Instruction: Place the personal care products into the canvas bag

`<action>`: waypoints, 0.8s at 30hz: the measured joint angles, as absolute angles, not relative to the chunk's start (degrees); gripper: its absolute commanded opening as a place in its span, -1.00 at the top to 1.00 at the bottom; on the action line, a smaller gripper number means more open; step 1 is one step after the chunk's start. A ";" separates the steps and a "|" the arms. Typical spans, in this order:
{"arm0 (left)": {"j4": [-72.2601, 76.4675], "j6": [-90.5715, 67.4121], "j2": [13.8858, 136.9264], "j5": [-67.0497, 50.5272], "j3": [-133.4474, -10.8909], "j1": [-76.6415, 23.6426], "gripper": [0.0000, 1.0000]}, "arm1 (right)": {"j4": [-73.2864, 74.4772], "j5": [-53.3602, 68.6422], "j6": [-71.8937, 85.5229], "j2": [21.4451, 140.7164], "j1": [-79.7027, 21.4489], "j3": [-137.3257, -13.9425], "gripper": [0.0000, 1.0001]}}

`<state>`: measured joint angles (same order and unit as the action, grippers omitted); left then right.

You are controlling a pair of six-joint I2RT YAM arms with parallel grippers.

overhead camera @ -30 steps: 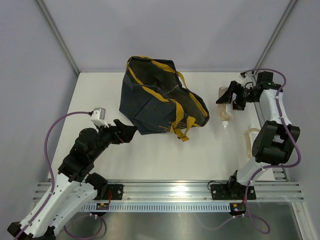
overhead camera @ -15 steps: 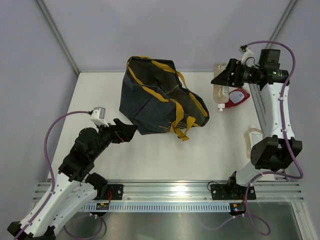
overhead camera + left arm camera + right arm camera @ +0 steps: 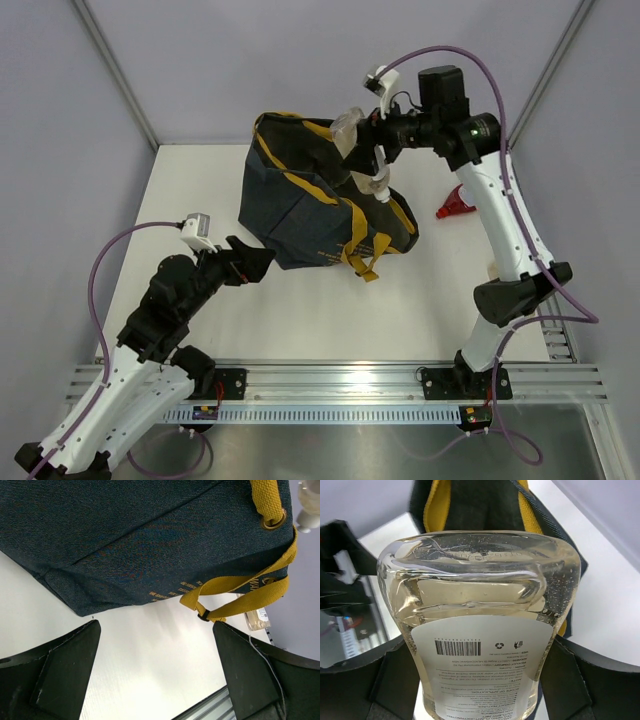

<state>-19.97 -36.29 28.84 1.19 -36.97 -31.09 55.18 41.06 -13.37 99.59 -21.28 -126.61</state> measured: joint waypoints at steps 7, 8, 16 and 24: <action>-19.99 -36.56 28.84 1.19 -36.97 -31.09 -0.98 | 55.31 29.12 -17.30 107.35 -26.74 -127.46 0.99; -20.01 -36.56 28.84 1.21 -36.95 -31.09 -0.98 | 55.59 28.36 -17.54 108.27 -27.03 -127.90 0.80; -20.01 -36.53 28.84 1.23 -36.95 -31.09 -0.98 | 54.41 20.43 -21.96 109.91 -31.46 -126.21 0.57; -20.10 -36.51 28.05 1.23 -36.95 -31.09 -0.98 | 48.36 15.51 -20.86 106.15 -34.39 -118.89 0.98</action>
<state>-20.10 -36.51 28.05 1.23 -36.95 -31.09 48.36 15.51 -20.86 106.15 -34.39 -118.89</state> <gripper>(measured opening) 0.984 0.861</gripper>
